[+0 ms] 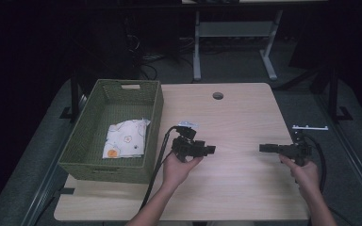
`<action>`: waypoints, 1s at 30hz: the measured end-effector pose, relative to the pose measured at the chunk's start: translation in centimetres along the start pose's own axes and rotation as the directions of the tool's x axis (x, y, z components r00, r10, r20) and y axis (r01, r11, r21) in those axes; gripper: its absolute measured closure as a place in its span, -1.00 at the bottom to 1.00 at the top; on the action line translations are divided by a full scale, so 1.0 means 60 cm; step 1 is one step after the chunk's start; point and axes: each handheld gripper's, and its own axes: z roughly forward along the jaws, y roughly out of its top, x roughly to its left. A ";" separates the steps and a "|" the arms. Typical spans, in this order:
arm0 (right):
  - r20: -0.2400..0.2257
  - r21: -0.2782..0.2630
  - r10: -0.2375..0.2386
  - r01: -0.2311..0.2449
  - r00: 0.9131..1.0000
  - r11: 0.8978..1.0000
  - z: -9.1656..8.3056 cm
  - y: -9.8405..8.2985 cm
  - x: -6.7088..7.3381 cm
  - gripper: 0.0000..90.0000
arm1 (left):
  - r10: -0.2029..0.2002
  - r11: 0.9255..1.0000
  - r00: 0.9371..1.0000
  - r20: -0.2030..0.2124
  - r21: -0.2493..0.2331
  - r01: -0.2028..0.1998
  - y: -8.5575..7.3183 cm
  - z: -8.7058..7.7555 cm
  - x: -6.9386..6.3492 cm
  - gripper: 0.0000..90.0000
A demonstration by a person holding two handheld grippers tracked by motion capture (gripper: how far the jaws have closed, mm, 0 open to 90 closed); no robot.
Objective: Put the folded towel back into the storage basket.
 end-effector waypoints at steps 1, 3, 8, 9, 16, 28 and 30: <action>0.003 -0.002 0.000 0.000 1.000 1.000 -0.001 -0.002 -0.001 -0.20 | -0.001 1.000 1.000 0.002 -0.001 0.001 -0.002 0.001 0.000 0.01; 0.004 0.000 0.001 -0.001 1.000 1.000 -0.003 -0.006 -0.002 -0.20 | 0.003 1.000 1.000 0.000 0.002 -0.003 -0.004 0.003 0.000 0.01; 0.009 0.003 0.005 -0.005 1.000 1.000 -0.007 -0.018 -0.006 -0.20 | 0.004 1.000 1.000 0.001 -0.001 -0.004 -0.011 0.007 -0.002 0.00; 0.010 0.002 0.003 -0.004 1.000 1.000 -0.007 -0.020 -0.008 -0.21 | 0.001 1.000 1.000 0.001 0.000 -0.001 -0.012 0.008 -0.002 0.00; 0.012 0.009 0.007 -0.007 1.000 1.000 -0.010 -0.037 -0.013 -0.21 | 0.000 1.000 1.000 -0.003 -0.001 0.000 -0.022 0.014 -0.002 -0.01; 0.021 0.001 0.014 -0.014 1.000 1.000 -0.020 -0.066 -0.022 -0.22 | 0.003 1.000 1.000 -0.013 0.004 -0.003 -0.036 0.016 -0.001 -0.01; 0.024 -0.001 0.010 -0.010 1.000 1.000 -0.023 -0.072 -0.023 -0.23 | 0.007 1.000 1.000 -0.016 0.007 -0.007 -0.039 0.016 -0.001 -0.02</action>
